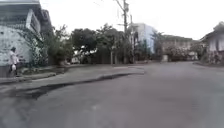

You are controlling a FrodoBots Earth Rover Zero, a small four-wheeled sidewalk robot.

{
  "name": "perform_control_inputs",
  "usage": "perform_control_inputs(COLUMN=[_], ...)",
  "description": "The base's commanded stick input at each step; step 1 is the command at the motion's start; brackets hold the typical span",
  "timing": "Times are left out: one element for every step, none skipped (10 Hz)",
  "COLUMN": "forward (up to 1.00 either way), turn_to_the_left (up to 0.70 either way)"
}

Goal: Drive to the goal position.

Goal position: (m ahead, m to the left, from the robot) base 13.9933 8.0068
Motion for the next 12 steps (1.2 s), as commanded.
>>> perform_control_inputs(forward=[1.0,1.0,1.0,1.0,1.0,1.0,1.0,1.0,1.0,1.0,1.0,1.0], turn_to_the_left=[0.02,0.02,0.02,0.02,0.02,0.02,0.02,0.02,0.02,0.02,0.02,0.02])
